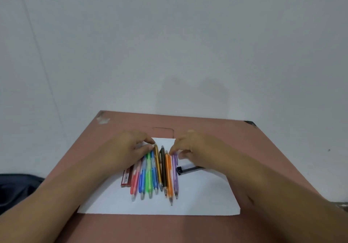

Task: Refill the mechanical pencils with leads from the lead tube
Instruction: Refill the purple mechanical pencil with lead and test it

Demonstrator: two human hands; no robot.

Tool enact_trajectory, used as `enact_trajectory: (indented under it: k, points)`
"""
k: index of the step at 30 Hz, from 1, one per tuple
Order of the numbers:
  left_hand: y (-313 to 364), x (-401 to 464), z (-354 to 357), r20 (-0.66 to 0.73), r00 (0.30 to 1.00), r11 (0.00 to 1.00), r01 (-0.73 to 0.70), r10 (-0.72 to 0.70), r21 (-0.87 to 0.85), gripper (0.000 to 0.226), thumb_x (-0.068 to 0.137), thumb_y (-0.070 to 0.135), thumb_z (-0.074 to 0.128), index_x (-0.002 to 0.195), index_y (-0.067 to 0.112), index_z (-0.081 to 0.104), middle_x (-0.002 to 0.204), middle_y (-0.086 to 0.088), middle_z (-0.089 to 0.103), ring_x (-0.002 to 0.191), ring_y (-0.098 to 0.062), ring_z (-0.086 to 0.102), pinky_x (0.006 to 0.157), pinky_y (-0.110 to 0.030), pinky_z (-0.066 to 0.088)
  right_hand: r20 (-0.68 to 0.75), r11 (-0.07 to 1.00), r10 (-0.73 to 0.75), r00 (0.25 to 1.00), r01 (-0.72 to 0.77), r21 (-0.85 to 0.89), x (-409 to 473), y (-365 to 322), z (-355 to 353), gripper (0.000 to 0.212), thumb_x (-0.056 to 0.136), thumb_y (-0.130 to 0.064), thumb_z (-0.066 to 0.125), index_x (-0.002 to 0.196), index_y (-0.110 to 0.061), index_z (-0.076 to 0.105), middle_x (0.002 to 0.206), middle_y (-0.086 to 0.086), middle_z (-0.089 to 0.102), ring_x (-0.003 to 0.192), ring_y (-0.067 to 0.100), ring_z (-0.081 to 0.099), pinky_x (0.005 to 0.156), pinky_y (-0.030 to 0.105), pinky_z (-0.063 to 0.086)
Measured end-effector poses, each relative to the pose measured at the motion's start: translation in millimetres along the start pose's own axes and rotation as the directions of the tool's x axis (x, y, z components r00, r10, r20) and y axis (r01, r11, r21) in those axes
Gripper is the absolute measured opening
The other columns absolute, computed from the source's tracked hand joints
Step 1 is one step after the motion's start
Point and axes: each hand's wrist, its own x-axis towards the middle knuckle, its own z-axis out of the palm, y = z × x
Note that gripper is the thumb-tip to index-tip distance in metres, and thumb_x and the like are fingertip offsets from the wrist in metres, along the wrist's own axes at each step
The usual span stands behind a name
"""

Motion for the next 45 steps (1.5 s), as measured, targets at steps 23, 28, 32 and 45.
enact_trajectory:
  k: [23,28,32,45]
  points:
    - [14.7,-4.4,-1.3,-0.258,0.962,0.959,-0.153,0.090,-0.237,0.046,0.085,0.069,0.046,0.124,0.049,0.060,0.117,0.031,0.059,0.103,0.011,0.053,0.085,-0.024,0.045,-0.133,0.954,0.290,0.948,-0.297,-0.032,11.3,46.7,-20.4,0.019,0.102,-0.034,0.040,0.093,-0.038,0.056,0.084,-0.017,0.051,0.079,0.012,0.055,0.069,0.029,0.042]
    - [13.0,1.6,0.6,-0.282,0.944,0.983,-0.185,0.173,-0.016,0.034,0.092,0.052,0.059,0.125,0.044,0.064,0.113,0.026,0.064,0.103,0.004,0.055,0.089,-0.029,0.050,-0.253,0.936,0.297,0.921,-0.228,0.269,3.4,-21.3,-22.2,0.018,0.104,-0.030,0.050,0.100,-0.026,0.067,0.092,-0.013,0.061,0.085,0.004,0.056,0.075,0.021,0.046]
    - [9.5,2.1,-0.4,-0.296,0.944,0.985,-0.166,0.144,-0.050,0.023,0.096,0.044,0.059,0.116,0.042,0.070,0.094,0.027,0.067,0.086,0.001,0.064,0.078,-0.029,0.055,-0.263,0.726,0.530,0.806,-0.272,0.631,8.3,-29.7,-19.7,0.008,0.095,-0.028,0.069,0.087,-0.027,0.072,0.071,-0.013,0.066,0.063,-0.002,0.057,0.060,0.013,0.047]
    - [-3.3,8.5,5.0,-0.271,0.960,0.992,-0.096,0.071,-0.082,0.022,0.093,0.045,0.061,0.112,0.039,0.070,0.096,0.026,0.067,0.087,0.003,0.063,0.078,-0.028,0.055,-0.069,0.830,0.542,0.838,-0.520,0.203,8.5,6.0,-9.4,0.013,0.096,-0.017,0.065,0.105,-0.016,0.074,0.105,-0.002,0.071,0.096,0.015,0.064,0.084,0.031,0.053]
